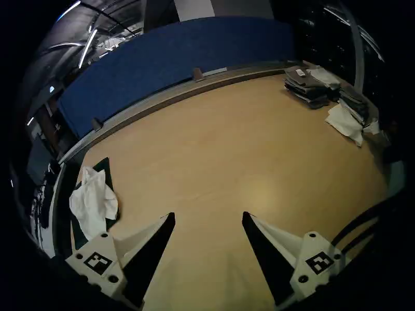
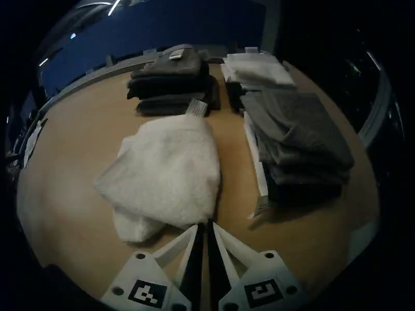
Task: Fold towel
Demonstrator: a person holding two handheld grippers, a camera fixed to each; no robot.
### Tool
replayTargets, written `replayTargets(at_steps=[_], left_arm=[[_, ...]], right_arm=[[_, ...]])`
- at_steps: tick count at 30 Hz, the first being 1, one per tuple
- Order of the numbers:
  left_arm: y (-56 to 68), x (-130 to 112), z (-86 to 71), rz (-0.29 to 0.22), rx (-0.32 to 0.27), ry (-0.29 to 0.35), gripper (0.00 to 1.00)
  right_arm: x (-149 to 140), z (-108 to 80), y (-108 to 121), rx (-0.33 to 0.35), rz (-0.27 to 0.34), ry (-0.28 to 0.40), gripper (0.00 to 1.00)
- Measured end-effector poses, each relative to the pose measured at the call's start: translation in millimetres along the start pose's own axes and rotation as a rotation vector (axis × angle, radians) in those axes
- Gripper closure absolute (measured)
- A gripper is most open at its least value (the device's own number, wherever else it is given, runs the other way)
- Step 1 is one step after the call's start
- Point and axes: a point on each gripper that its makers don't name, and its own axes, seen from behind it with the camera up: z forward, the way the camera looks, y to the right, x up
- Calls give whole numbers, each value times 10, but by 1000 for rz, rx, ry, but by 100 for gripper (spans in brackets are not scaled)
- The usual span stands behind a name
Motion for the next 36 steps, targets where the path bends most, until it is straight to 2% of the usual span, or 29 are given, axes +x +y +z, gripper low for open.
replayTargets(at_steps=[4,7,9,17,20,28,36], left_arm=[[-14,4,-5,-1,2,1,4],[-30,4,-9,-2,3,2,4],[-39,3,-10,-3,5,2,4],[-32,8,-9,-4,6,2,4],[-21,23,-12,-2,4,4,4],[2,42,-26,1,0,8,4],[-15,44,-47,2,1,13,4]], right_arm=[[-16,23,-15,-4,-7,-11,91],[-14,9,-9,-9,-8,-11,81],[-15,-11,-3,-11,-8,-8,65],[2,-124,-14,-13,-2,25,13],[6,-166,1,-27,-6,40,1],[52,-263,-30,-23,4,79,0],[110,-317,-170,4,6,102,0]])
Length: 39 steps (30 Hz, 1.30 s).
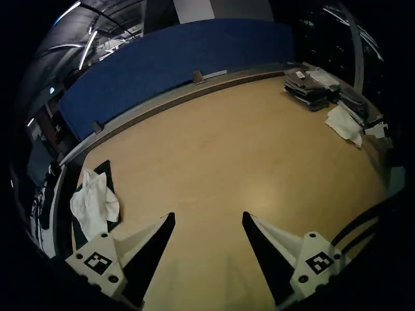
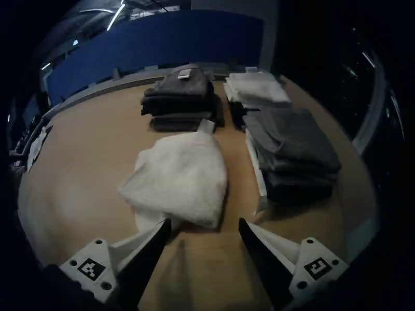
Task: Fold towel
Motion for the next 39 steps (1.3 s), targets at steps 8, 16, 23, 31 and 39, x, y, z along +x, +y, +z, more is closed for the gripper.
replayTargets(at_steps=[8,16,23,31,39], left_arm=[[-9,-5,-20,-1,3,3,4],[-12,-5,-44,-2,5,6,4],[-18,-27,-52,1,9,3,4],[-21,-87,-44,6,9,-8,4],[-42,-51,-26,7,12,-6,4]], right_arm=[[92,-19,-241,37,-12,21,0],[305,18,-449,68,-14,62,0],[450,170,-561,82,-23,86,0],[83,413,-620,83,-47,20,0],[15,448,-623,88,-82,35,0]])
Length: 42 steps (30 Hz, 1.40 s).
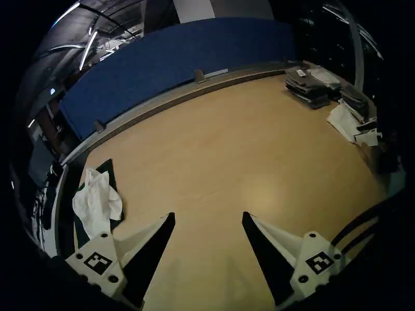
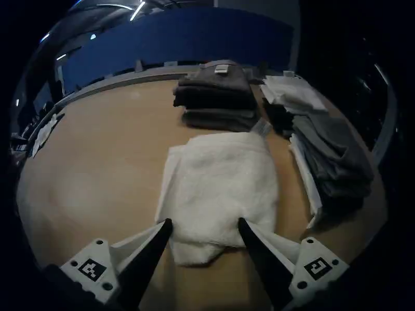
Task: Fold towel
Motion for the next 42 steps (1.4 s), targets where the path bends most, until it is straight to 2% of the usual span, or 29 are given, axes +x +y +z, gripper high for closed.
replayTargets(at_steps=[2,8,12,20,26,35,38,42], left_arm=[[-5,20,5,-1,0,2,4],[-23,68,15,-4,2,8,4],[-27,86,11,-7,2,11,4],[-59,118,0,-14,3,20,4],[-94,155,-18,-21,6,37,4],[-183,285,-89,-62,23,104,4],[-227,386,-147,-82,29,150,4],[-359,581,-276,-117,57,240,4]], right_arm=[[52,-33,-1,2,4,4,0],[431,-191,53,-1,43,81,0],[616,-252,126,-9,46,111,0],[718,-375,100,-6,25,130,0],[808,-481,12,1,33,167,0],[1275,-828,-362,26,65,356,0],[1482,-996,-545,47,63,448,0],[1708,-1199,-740,44,66,543,0]])
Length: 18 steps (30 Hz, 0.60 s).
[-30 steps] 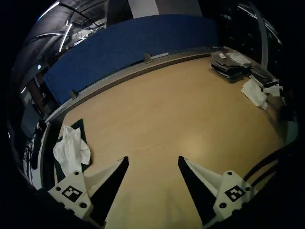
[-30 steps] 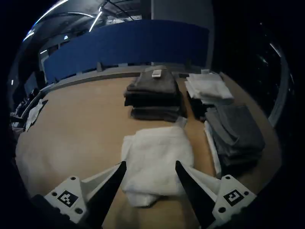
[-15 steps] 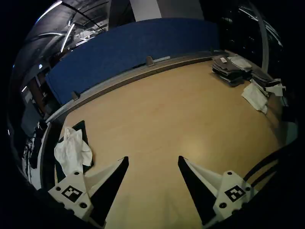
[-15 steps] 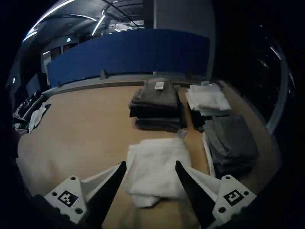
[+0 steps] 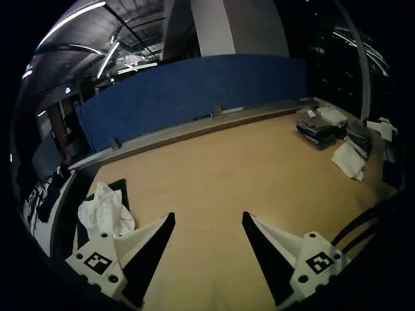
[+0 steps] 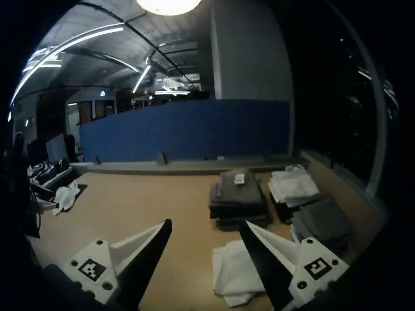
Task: Fold towel
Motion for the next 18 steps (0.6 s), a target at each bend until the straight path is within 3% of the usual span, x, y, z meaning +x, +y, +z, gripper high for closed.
replayTargets(at_steps=[9,18], left_arm=[[-270,546,-308,-70,72,237,4],[-520,717,-520,-144,122,339,4]], right_arm=[[382,-66,-382,-2,15,139,0],[474,-76,-616,12,21,178,0]])
